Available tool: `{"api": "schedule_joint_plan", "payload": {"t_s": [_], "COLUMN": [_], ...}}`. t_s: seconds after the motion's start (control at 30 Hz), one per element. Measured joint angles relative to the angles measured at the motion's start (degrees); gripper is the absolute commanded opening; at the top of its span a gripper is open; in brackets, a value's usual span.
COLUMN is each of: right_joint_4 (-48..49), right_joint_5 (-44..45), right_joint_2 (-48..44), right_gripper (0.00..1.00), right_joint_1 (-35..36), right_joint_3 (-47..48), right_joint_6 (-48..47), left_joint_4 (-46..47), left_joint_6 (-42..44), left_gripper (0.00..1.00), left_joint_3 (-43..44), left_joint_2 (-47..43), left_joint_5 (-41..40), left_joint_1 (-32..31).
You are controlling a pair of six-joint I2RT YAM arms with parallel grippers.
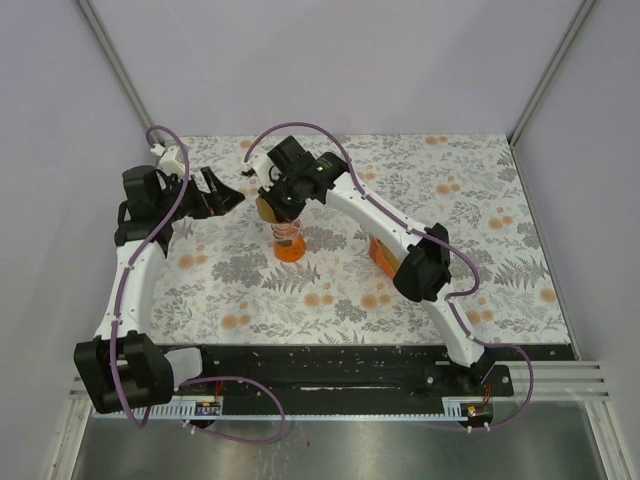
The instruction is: Place the coffee filter in the dripper
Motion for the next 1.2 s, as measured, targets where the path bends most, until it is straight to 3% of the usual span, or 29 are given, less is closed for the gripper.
{"api": "schedule_joint_plan", "payload": {"t_s": [0.33, 0.8, 1.2], "right_joint_4": [-1.55, -2.23, -1.97], "right_joint_5": [4.81, 5.4, 5.31], "right_joint_2": [3.76, 4.66, 4.66], "right_gripper": [0.0, 0.0, 0.0], "right_joint_1": [1.79, 1.79, 1.64], "right_joint_3": [3.28, 5.25, 5.25], "right_joint_6": [0.2, 1.88, 3.78], "left_joint_4": [3.06, 3.5, 0.63], "left_joint_6": [-3.52, -1.84, 4.37], "left_gripper": [0.99, 0.99, 0.66], "left_joint_3": [-1.77, -3.26, -1.22], "left_joint_2": [-0.02, -0.02, 0.59], "left_joint_5": [2.14, 1.62, -5.33], "left_joint_1": [-0.15, -4.96, -9.97]}}
